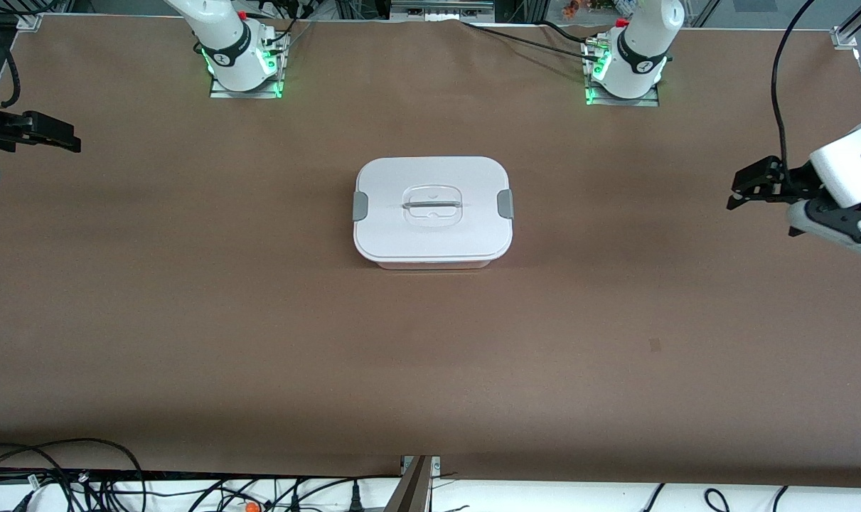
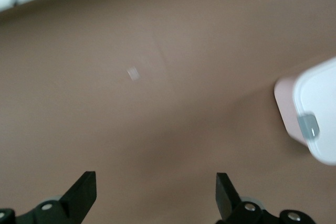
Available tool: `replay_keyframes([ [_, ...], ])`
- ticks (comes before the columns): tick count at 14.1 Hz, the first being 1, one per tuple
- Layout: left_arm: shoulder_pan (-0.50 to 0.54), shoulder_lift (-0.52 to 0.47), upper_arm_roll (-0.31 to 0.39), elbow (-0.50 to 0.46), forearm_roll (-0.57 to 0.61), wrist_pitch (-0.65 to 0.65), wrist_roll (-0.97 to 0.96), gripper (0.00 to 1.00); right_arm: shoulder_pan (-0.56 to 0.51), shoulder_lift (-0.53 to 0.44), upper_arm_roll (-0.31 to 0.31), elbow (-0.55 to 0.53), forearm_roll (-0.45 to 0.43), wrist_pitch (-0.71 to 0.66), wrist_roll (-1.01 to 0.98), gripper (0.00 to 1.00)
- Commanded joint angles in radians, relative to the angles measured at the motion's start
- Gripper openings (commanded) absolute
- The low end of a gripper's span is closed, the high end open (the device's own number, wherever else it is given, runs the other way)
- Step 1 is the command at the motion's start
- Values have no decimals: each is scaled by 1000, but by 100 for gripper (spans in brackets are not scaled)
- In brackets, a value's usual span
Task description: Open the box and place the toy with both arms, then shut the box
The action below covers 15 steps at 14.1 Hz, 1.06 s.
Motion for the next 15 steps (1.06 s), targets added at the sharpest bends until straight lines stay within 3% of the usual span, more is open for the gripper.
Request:
replay_keyframes([
  [1,-77,-210,101,-274,11,130,-202,100,7,-8,-11,-3,18,0,5,100],
  [3,-171,-276,214,-354,9,130,-218,100,6,-8,-11,-3,18,0,5,100],
  [9,-150,-272,179,-359,17,91,-232,100,6,-8,-11,-3,18,3,-3,100],
  [12,-93,-273,116,-359,16,80,-235,100,6,-8,-11,-3,18,3,-3,100],
  [15,-95,-250,114,-325,15,51,-235,100,7,-8,-11,-3,26,3,3,100],
])
